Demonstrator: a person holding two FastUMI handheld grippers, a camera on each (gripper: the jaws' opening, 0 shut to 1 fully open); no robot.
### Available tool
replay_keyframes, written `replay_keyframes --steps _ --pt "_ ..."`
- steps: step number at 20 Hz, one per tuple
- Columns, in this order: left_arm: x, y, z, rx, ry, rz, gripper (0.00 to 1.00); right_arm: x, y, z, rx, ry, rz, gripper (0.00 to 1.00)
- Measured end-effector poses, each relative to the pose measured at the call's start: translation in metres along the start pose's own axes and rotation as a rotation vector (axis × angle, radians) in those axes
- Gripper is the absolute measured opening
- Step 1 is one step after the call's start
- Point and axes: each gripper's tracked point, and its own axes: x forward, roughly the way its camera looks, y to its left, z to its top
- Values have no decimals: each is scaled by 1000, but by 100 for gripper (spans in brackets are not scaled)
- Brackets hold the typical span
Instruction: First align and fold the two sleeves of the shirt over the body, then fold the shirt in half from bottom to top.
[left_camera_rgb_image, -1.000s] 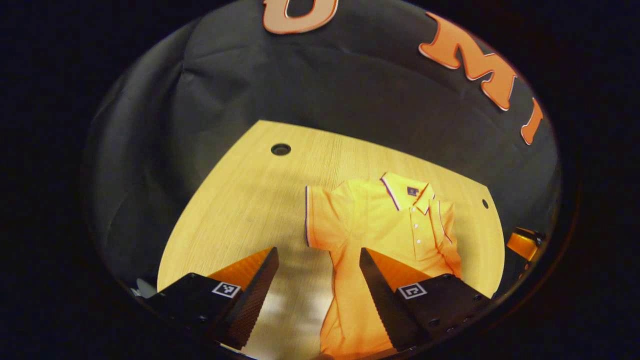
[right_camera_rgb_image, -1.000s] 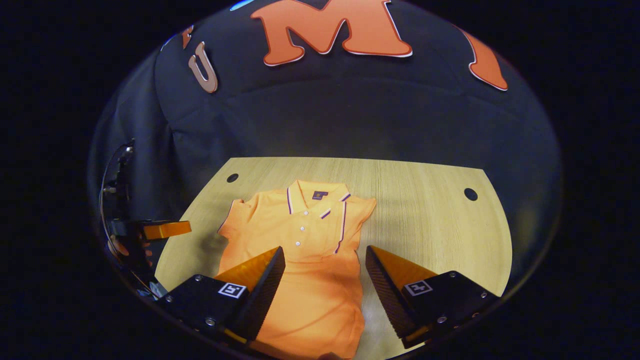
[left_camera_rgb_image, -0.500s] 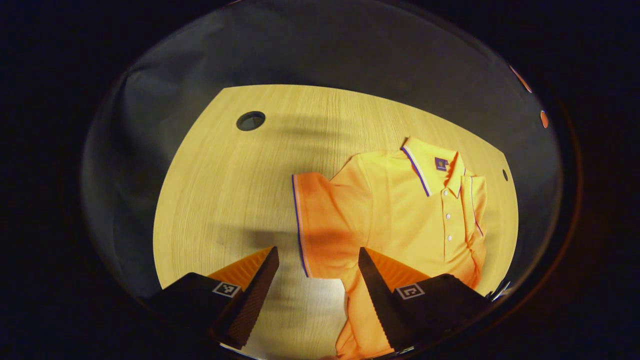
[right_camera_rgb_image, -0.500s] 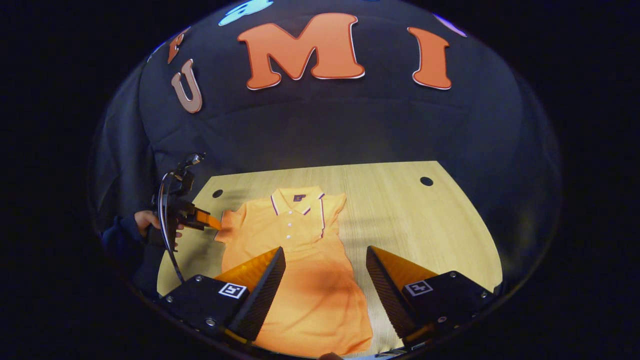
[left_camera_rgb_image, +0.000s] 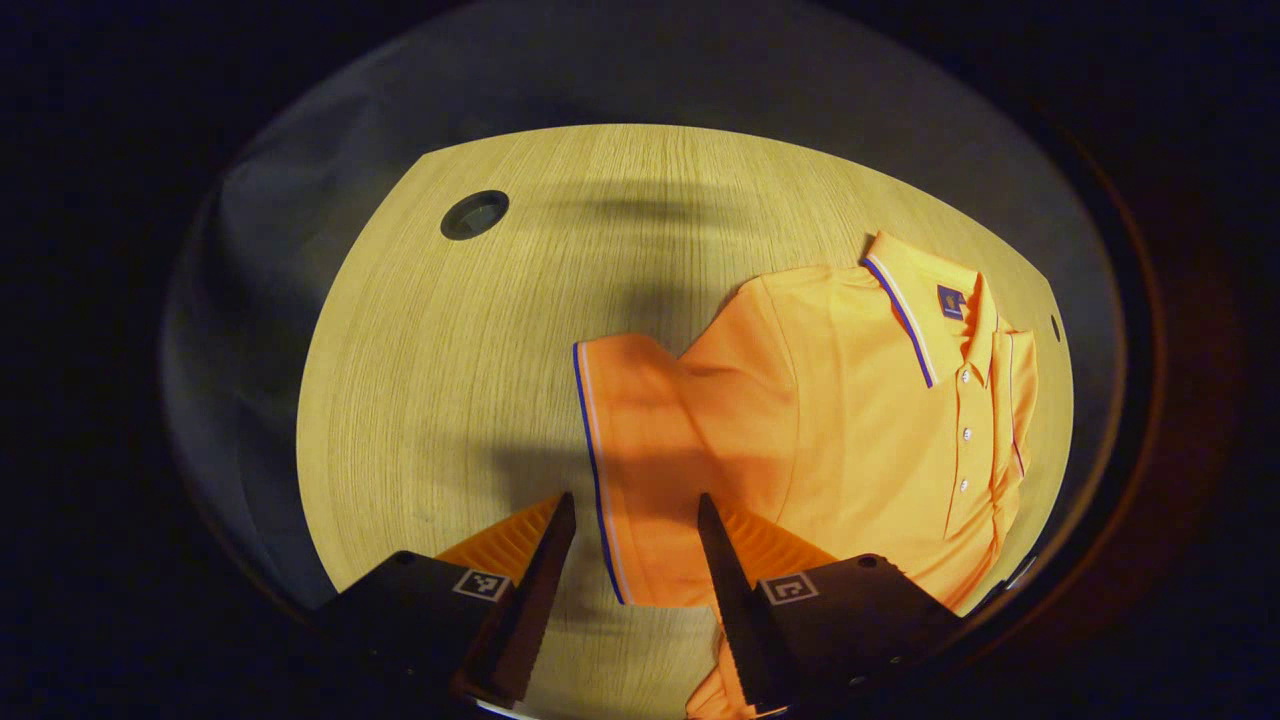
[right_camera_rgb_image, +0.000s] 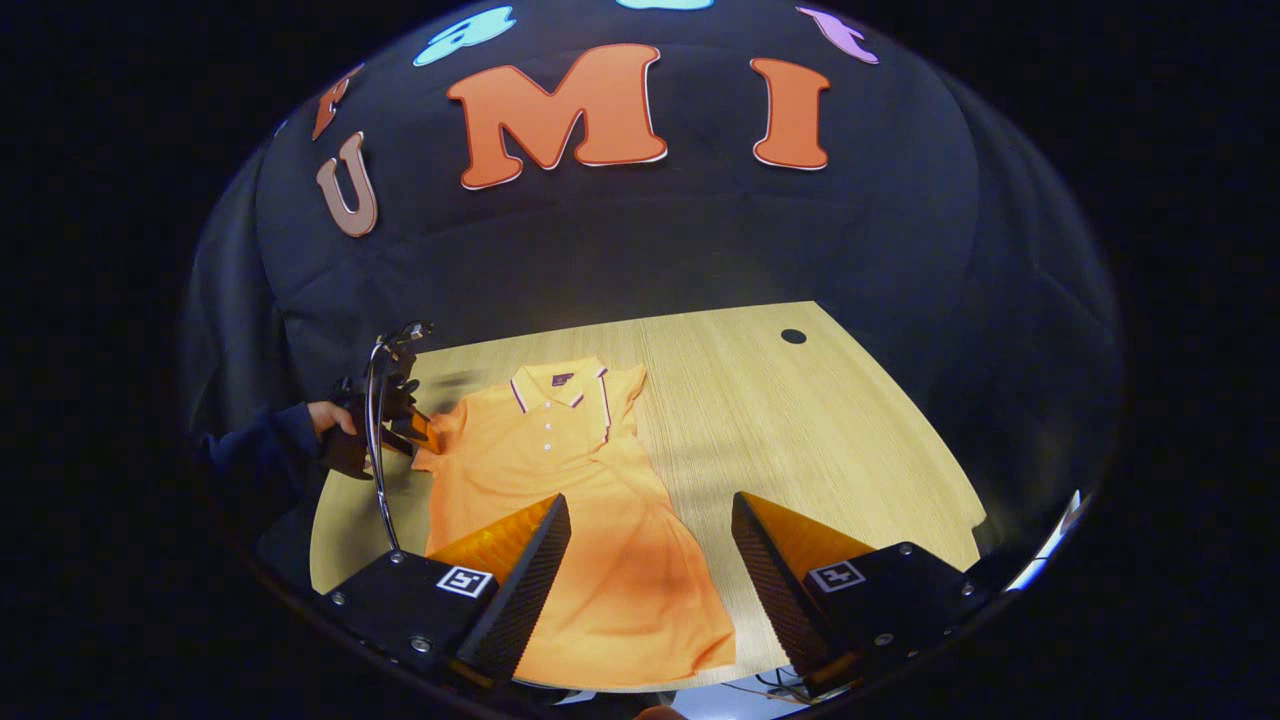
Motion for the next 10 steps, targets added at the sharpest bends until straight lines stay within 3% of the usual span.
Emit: replay_keyframes --steps 1,2,3,5,10 --pt "-6 -3 1 -3 -9 -8 70 0 -6 -3 14 2 -7 99" --pt "-4 -4 3 8 -16 -13 31 -1 -11 -5 33 2 -13 99" --pt "-4 -4 5 25 -44 -37 26 -1 -14 -5 55 -4 -14 99" --pt "-12 -8 1 29 -50 -82 5 -3 -18 -6 81 -11 -8 99" --pt "-45 -36 31 82 -206 -165 6 -6 -37 -12 114 -2 -25 99"
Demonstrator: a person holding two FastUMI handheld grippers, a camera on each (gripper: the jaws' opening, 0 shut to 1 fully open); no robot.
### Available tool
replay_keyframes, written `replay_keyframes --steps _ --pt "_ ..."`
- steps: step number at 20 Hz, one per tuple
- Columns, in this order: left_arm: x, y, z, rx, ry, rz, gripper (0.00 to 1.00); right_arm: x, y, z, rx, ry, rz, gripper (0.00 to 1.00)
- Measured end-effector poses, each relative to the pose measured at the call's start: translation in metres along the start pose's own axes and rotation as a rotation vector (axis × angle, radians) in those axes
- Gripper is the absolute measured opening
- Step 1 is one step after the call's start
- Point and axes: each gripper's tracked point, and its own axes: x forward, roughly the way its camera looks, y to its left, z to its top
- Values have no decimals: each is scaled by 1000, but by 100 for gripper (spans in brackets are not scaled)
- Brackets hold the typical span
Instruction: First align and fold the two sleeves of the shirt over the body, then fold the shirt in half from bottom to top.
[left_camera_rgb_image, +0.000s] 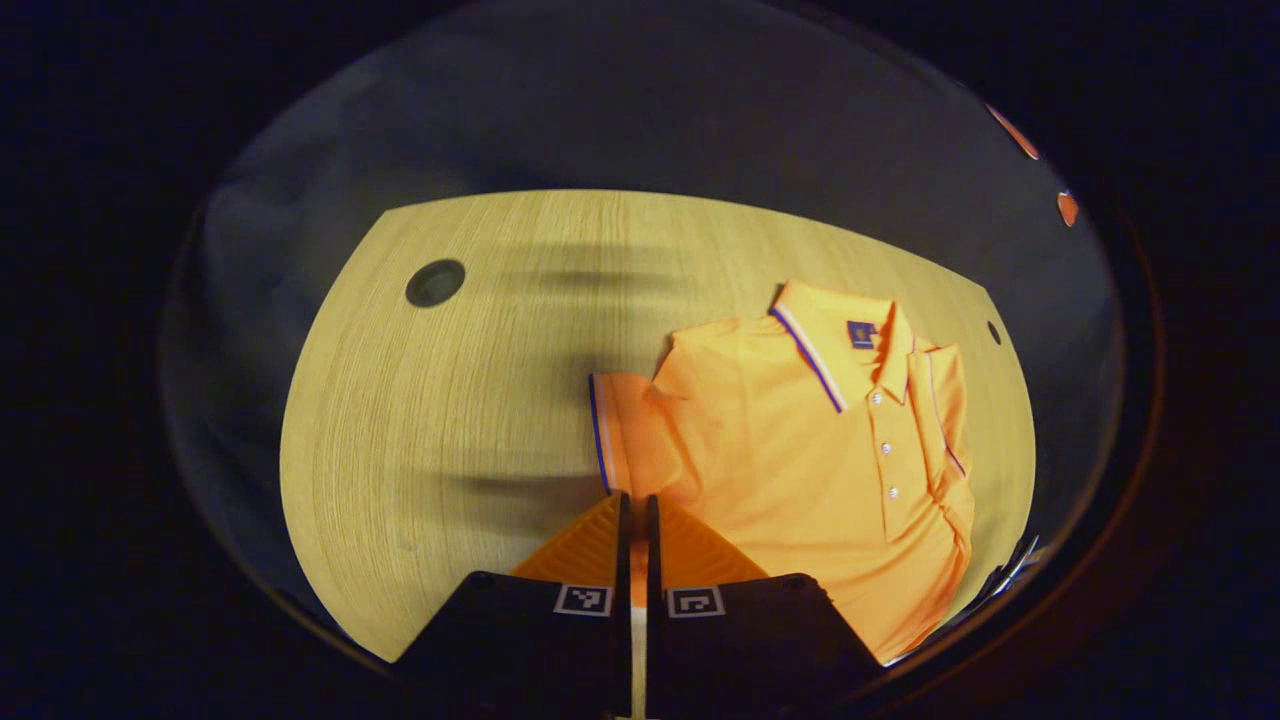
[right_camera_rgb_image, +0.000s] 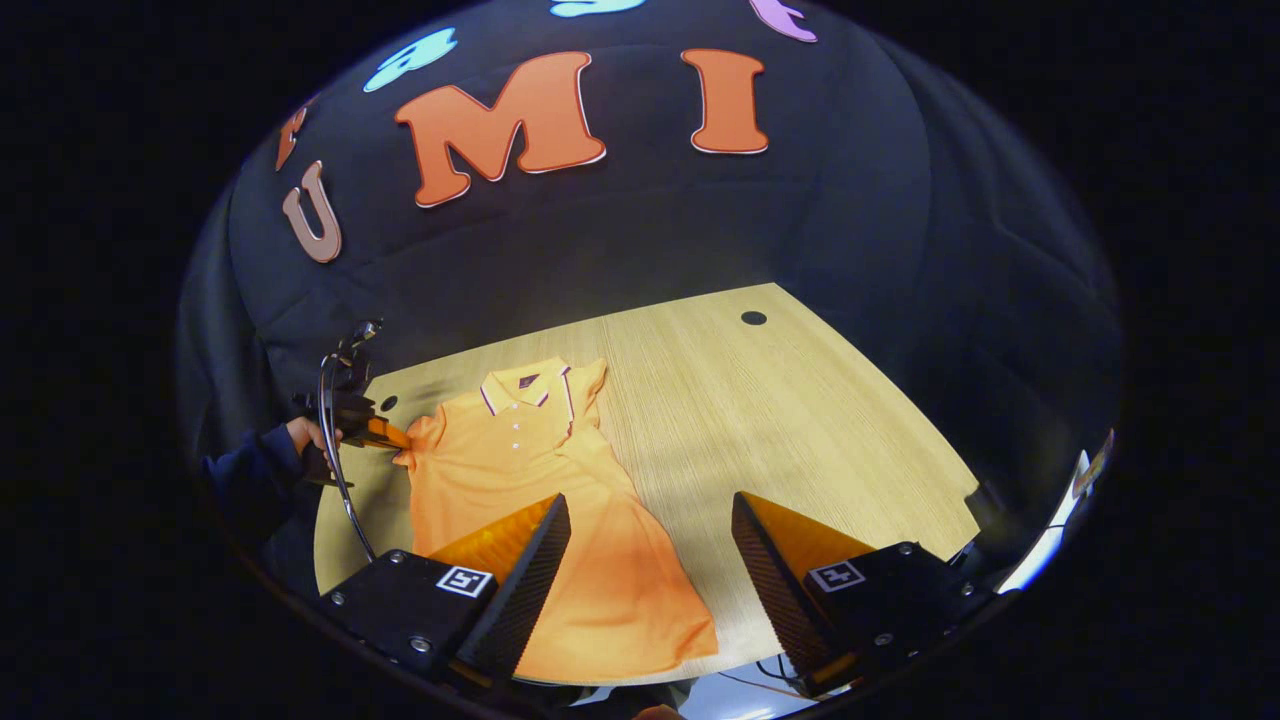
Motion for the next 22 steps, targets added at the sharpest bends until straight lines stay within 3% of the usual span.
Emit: replay_keyframes --steps 5,9,11,12,14,15,16,18,22 --pt "-20 -56 15 106 -54 -70 6 -6 -6 -1 13 0 -5 99" --pt "-33 -118 22 205 -91 -191 4 -13 -8 -4 7 0 -17 99" --pt "-41 -144 17 236 -102 -269 18 -16 -7 -6 15 3 -18 99" --pt "-42 -151 13 248 -109 -286 34 -16 -7 -8 15 3 -22 99" --pt "-47 -153 7 273 -119 -280 58 -19 -9 -12 9 3 -35 99" --pt "-52 -151 2 284 -136 -262 63 -20 -9 -13 5 -1 -38 99" --pt "-60 -149 -2 292 -161 -251 84 -21 -10 -14 0 -7 -39 99" --pt "-81 -151 -6 292 -221 -232 83 -21 -10 -16 -14 -15 -27 99" --pt "-139 -151 -20 250 -363 -187 91 -18 -16 -32 -55 14 31 99"
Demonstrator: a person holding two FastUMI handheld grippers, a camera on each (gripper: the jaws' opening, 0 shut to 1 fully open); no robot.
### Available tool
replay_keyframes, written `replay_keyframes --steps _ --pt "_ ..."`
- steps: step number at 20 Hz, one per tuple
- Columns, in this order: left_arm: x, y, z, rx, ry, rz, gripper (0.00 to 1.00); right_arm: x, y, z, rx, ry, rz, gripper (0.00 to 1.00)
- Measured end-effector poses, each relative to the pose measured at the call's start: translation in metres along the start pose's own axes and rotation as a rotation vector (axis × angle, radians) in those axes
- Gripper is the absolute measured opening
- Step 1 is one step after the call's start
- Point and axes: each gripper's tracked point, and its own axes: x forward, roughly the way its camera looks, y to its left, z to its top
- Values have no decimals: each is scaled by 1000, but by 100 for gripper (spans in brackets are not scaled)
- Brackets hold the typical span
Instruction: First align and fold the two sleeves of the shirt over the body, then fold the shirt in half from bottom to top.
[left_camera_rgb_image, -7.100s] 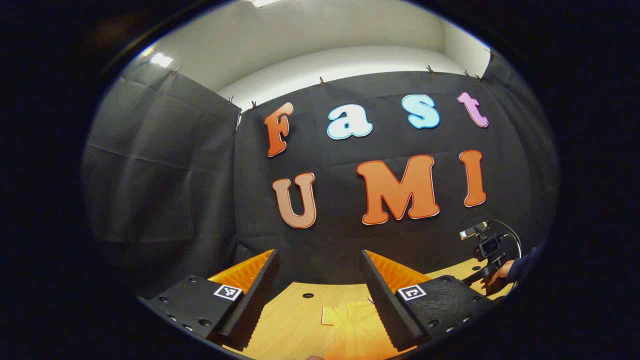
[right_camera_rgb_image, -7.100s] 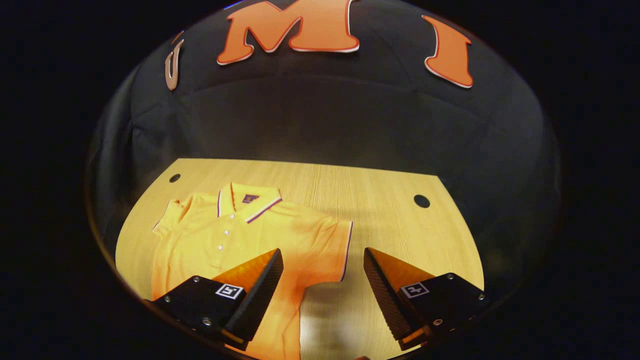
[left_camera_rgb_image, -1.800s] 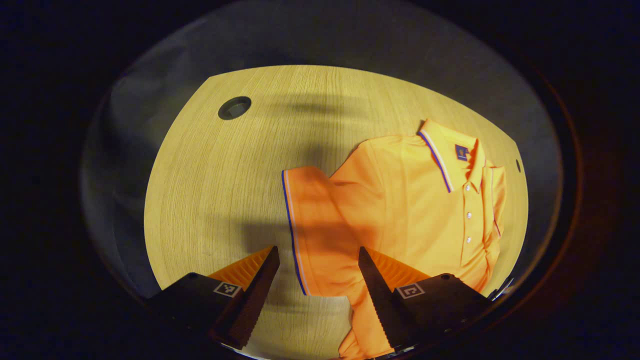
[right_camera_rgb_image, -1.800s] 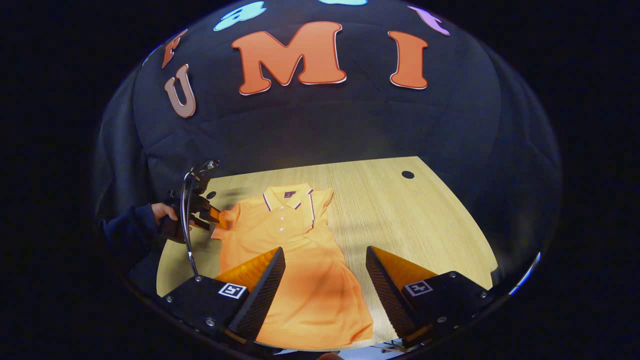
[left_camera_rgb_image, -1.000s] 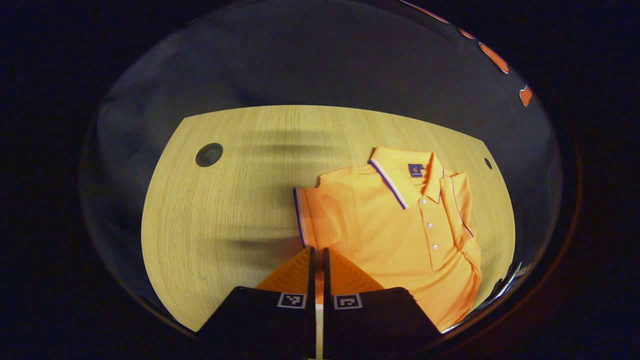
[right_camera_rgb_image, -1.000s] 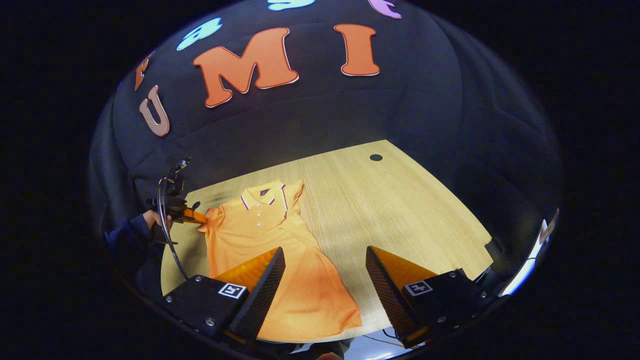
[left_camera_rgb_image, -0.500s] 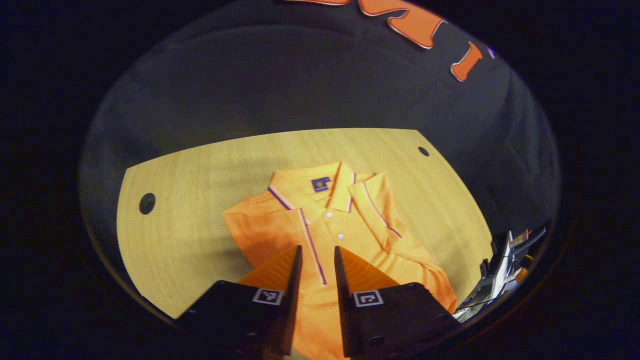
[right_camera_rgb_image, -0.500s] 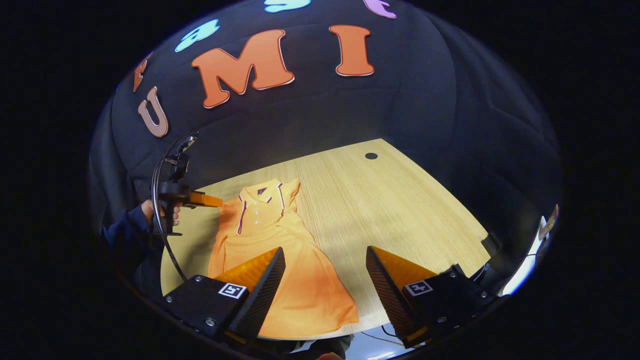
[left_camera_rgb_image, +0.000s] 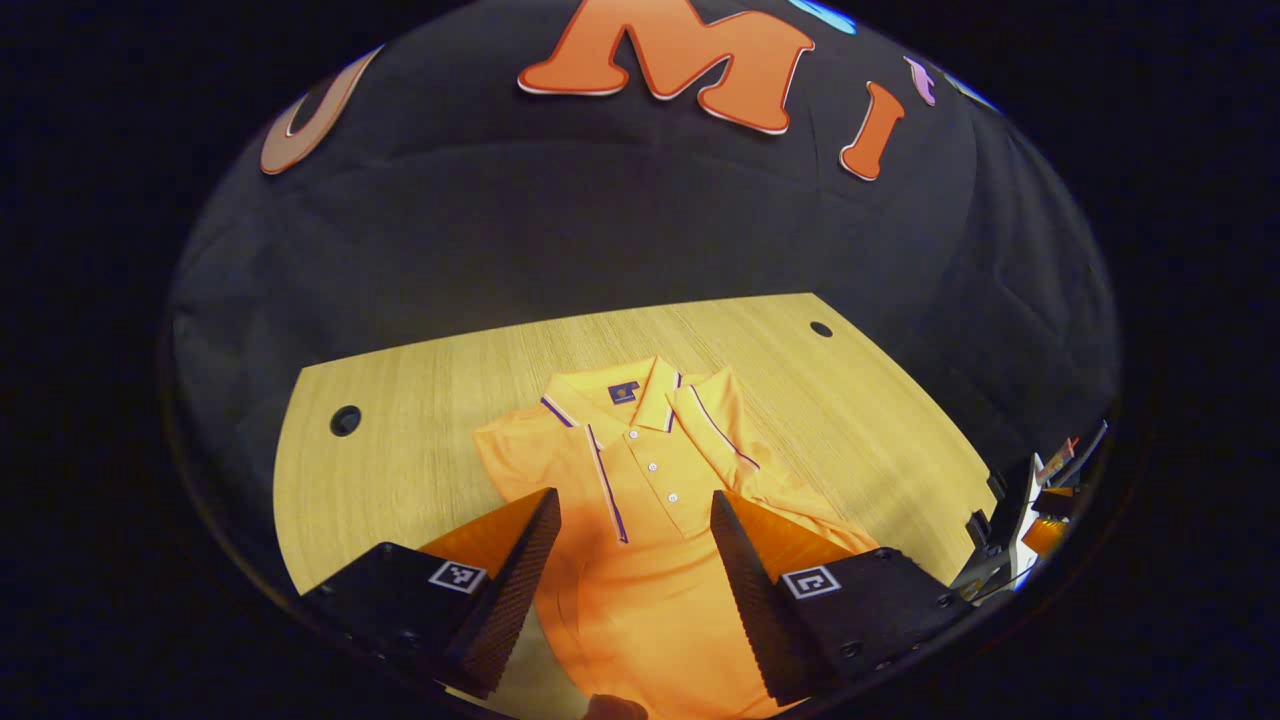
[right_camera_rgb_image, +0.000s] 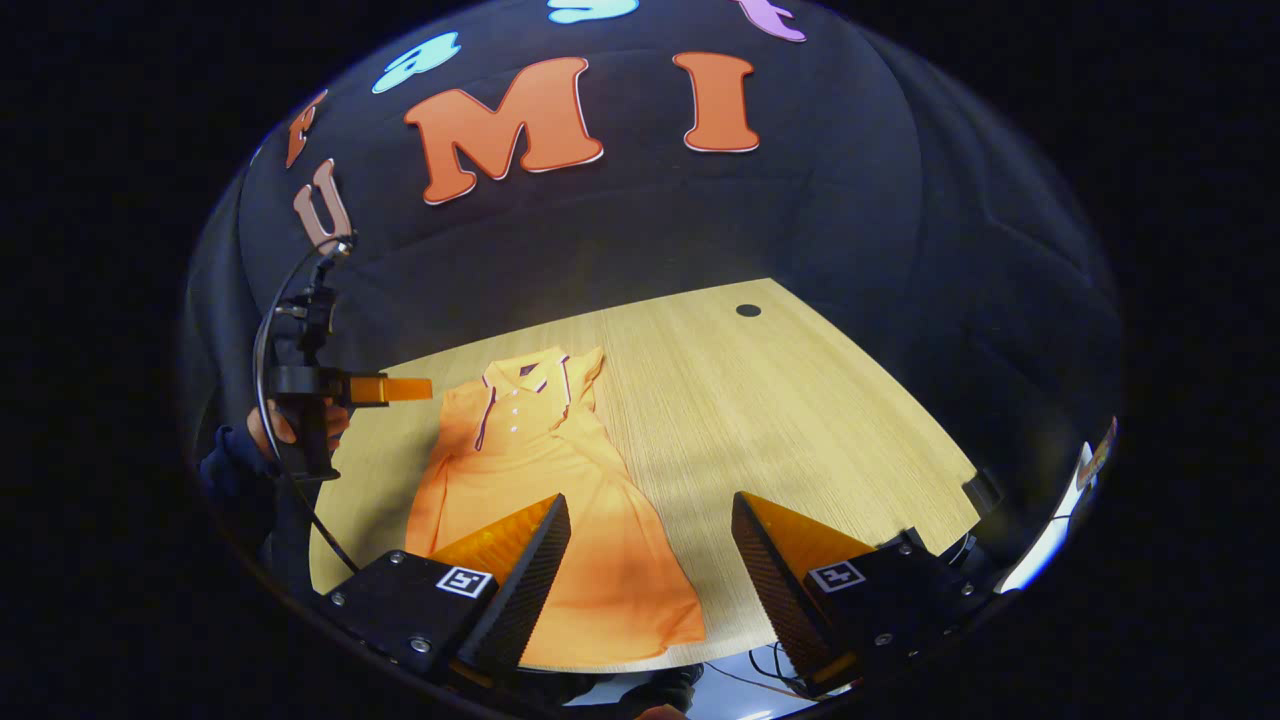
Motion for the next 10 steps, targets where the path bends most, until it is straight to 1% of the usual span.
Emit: replay_keyframes --steps 1,4,7,10 --pt "-17 -4 0 -14 -32 21 91 0 -2 -4 -13 4 19 99" --pt "-63 -19 -12 -51 -100 77 97 1 -13 -24 -51 44 59 99" --pt "-93 -35 -55 -68 -86 122 97 6 -26 -53 -103 103 94 99" --pt "-117 -42 -116 -112 -10 180 97 11 -31 -76 -157 153 141 99"
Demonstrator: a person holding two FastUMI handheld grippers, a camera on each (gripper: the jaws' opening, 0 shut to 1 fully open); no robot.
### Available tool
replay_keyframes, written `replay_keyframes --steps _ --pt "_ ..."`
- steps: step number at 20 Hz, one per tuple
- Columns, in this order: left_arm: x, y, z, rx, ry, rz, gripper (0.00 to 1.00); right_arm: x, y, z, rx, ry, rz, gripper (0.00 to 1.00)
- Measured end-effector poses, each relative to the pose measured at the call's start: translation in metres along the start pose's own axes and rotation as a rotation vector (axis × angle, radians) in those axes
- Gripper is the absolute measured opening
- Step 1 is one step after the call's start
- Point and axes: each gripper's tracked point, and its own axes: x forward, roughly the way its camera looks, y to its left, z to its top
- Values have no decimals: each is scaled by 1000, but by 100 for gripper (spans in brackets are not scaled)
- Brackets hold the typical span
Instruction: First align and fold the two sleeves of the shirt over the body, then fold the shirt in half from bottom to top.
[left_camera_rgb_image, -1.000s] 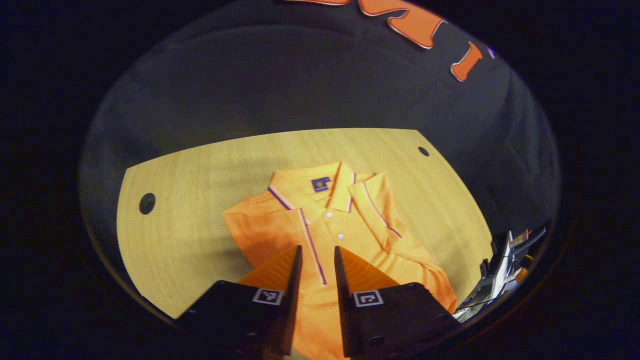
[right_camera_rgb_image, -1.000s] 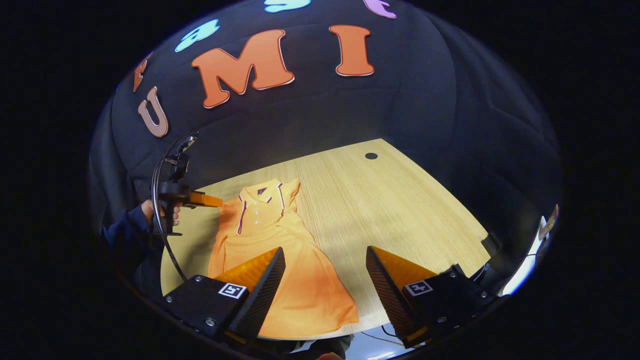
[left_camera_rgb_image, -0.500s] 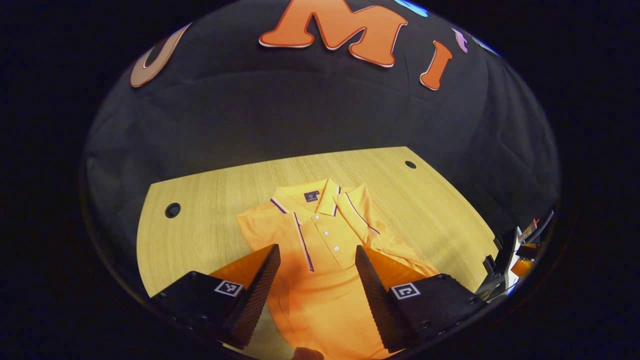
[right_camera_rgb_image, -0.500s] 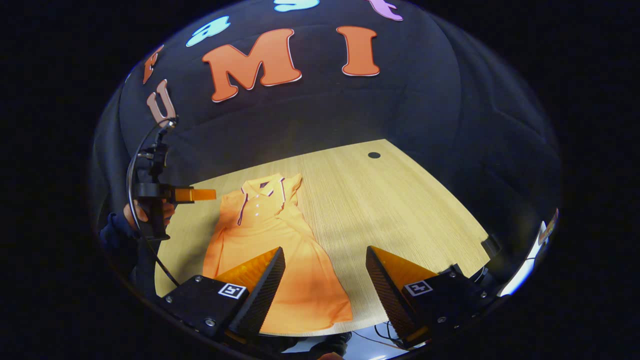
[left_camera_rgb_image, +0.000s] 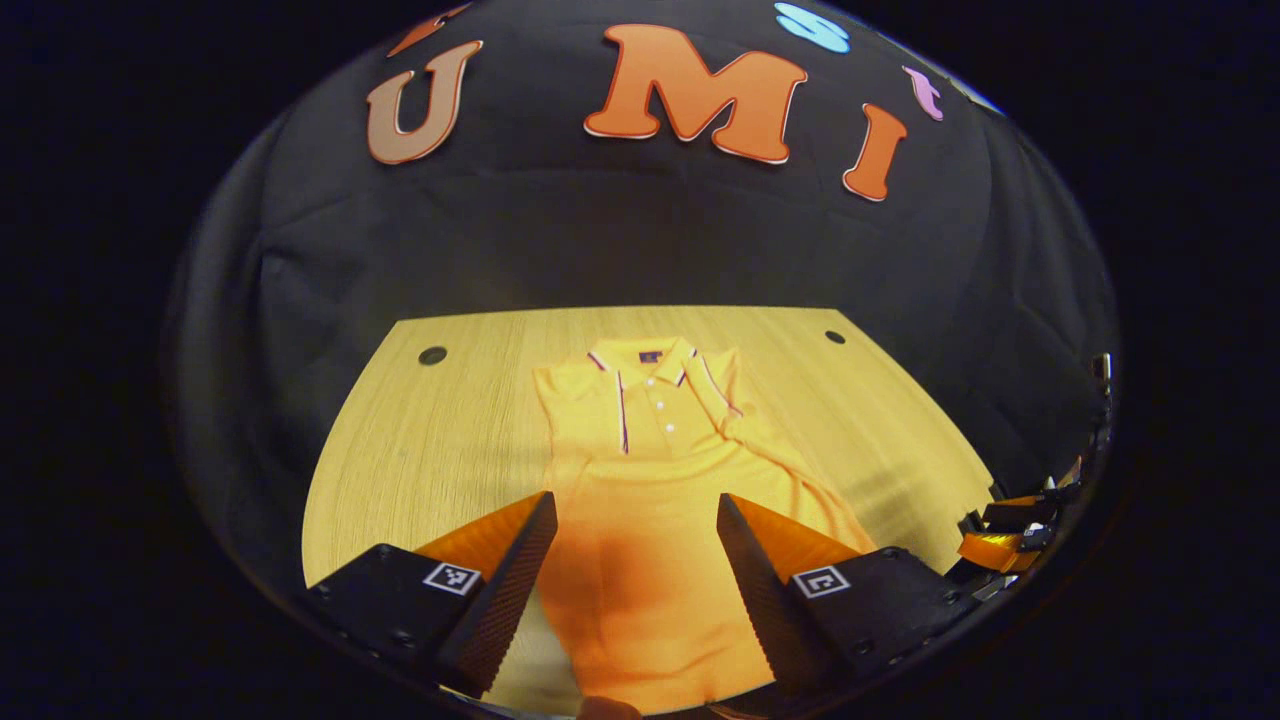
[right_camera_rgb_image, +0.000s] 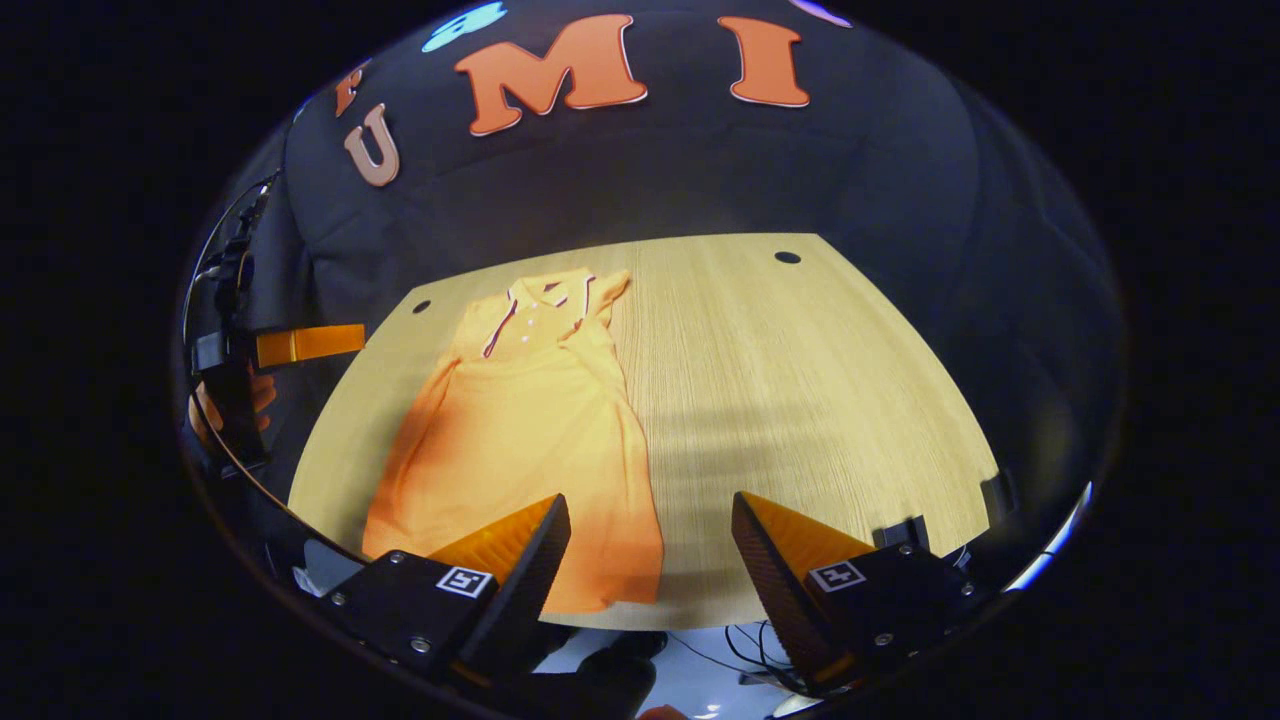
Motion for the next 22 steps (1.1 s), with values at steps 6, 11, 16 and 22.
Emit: replay_keyframes --steps 6,11,16,22 --pt "-23 15 -104 -62 177 77 97 20 2 -34 -63 97 69 99" --pt "-21 31 -176 -120 373 88 98 42 16 -68 -88 216 101 99" --pt "-11 43 -230 -185 551 78 98 53 21 -81 -107 280 93 99" --pt "-5 45 -250 -145 642 116 98 63 22 -93 -127 350 68 99"
